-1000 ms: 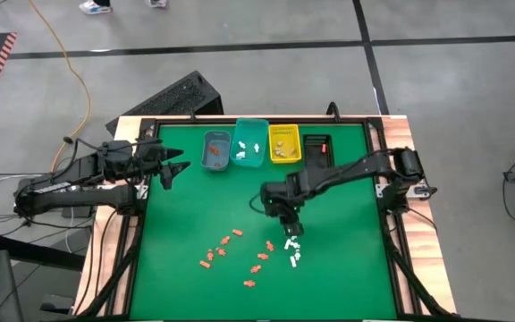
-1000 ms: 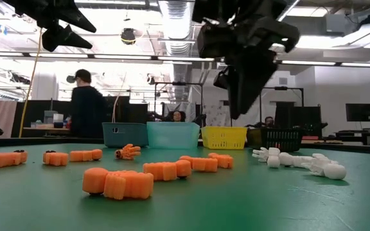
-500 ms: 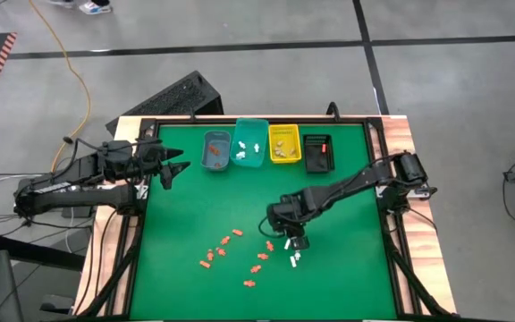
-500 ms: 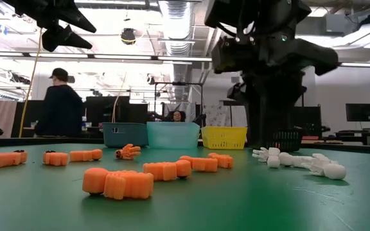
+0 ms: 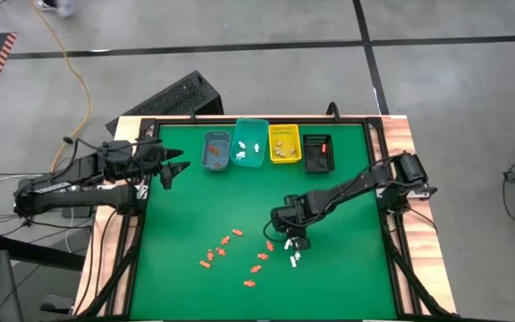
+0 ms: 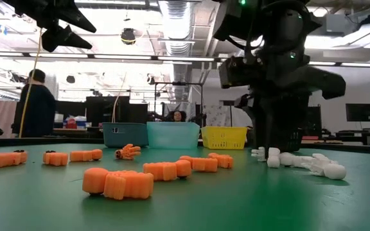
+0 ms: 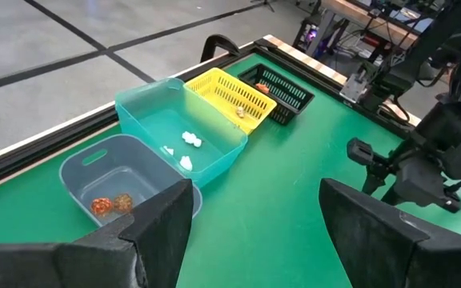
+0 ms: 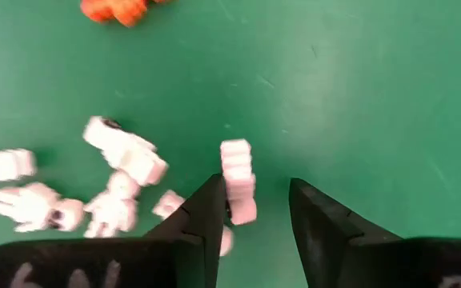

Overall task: Sort Halloween decoration
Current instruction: Put the white skeleton toy into the blue transparent bin

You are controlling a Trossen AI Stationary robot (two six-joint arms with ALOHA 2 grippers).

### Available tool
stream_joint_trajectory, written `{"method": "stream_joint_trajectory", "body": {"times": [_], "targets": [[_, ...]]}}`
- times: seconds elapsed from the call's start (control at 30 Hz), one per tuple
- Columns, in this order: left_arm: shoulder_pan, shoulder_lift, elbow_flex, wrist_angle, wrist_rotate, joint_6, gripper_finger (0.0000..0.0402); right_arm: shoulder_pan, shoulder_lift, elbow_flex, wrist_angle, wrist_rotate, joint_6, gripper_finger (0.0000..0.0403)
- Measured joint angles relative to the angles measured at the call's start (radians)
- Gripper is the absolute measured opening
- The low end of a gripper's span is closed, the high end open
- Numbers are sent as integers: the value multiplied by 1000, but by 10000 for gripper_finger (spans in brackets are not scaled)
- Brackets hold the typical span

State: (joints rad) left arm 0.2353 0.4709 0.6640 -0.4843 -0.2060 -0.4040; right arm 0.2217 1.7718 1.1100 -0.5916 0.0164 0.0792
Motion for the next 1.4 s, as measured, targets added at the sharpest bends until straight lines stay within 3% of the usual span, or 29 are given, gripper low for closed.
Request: {"method": "stream_joint_trajectory", "body": {"times": [0.47,0.77,1.1,1.4], "targets": [[0,0,0,0,-4,0,261,7,0,-2,37,17,0,8],[0,0,0,-1,-4,0,261,-24,0,45,55,13,-3,9],[0,0,0,0,-4,0,261,-164,0,197,73,63,-132,8],[0,0,0,0,-10,0,261,-348,0,243,375,97,-119,8]]}}
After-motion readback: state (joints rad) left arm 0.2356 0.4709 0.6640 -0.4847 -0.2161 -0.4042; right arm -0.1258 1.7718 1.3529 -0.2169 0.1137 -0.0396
